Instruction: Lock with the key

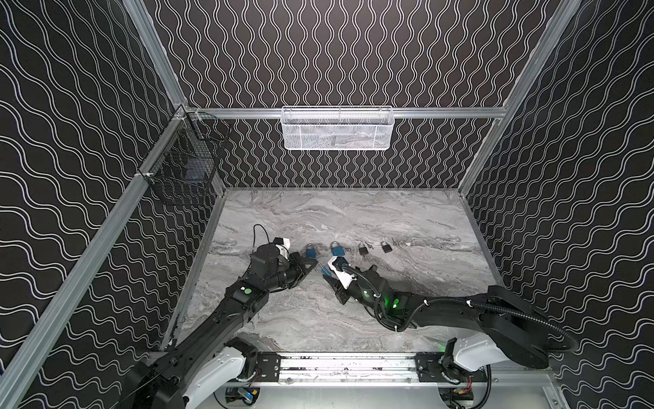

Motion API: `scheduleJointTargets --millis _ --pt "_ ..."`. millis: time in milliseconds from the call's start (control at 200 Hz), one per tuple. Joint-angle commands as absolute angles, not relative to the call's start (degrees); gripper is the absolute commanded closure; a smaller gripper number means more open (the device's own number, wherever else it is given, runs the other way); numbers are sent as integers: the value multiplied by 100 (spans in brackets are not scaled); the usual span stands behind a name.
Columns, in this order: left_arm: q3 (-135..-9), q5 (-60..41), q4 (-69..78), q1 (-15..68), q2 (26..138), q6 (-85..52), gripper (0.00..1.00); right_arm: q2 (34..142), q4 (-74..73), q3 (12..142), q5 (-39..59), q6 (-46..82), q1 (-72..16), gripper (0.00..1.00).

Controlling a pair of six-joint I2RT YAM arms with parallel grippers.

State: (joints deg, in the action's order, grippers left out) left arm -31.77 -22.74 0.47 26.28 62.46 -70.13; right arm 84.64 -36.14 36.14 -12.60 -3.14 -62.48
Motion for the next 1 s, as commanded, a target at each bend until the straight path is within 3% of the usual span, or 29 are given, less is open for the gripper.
scheduleJointTargets --millis 0,375,646,996 --pt "-3139 -2285 431 2637 6258 -7040 100 8471 -3786 3691 -1263 -215 -6245 67" --pt "-3164 -2307 427 2629 6248 -7057 100 8614 -3350 3867 -1091 -25 -6188 62" --pt "-3175 -2307 428 2634 6265 -7055 100 8562 -3425 3779 -1246 21 -6180 66" --pt "-3107 -2389 618 2632 6317 -7115 100 8569 -3301 3866 -1088 -2 -6157 92"
